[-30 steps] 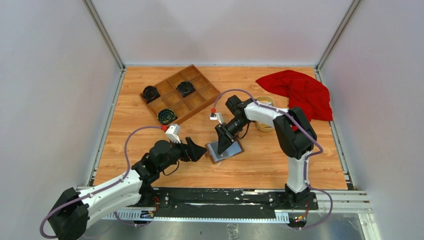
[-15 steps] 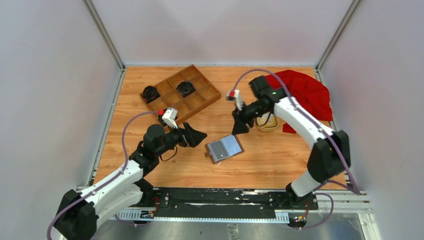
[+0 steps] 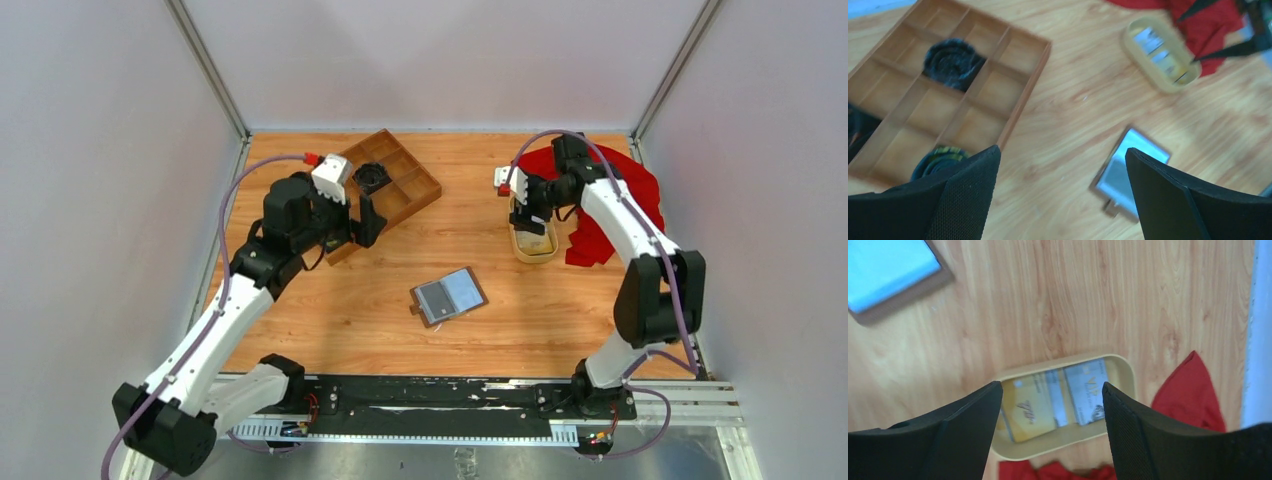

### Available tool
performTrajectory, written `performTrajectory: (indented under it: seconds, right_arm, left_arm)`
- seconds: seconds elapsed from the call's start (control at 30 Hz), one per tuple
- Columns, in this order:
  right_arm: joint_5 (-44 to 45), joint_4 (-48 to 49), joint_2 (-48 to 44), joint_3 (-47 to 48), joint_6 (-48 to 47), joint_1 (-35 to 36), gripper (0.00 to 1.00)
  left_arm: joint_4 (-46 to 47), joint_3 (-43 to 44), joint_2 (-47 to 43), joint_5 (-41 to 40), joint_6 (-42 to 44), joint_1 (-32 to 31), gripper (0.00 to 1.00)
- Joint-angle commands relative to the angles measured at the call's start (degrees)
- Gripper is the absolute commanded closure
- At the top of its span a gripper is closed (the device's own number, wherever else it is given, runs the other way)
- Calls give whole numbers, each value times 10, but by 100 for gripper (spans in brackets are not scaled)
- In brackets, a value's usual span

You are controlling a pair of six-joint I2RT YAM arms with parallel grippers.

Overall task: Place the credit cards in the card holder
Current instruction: Pick up the credit card from the storage box.

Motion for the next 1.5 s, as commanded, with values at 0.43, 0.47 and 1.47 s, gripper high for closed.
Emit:
performTrajectory:
  seconds: [0.43, 0.47, 1.47]
  right_arm:
    - [63, -179, 230, 207, -351, -39, 30]
    - [68, -180, 238, 213, -349, -40, 30]
    - [124, -215, 360, 296, -313, -57, 36]
  left_arm:
    - [-50, -123, -126, -117, 129, 4, 0]
    - [-49, -124, -125, -116, 128, 4, 0]
    - [-50, -126, -114, -124, 128, 4, 0]
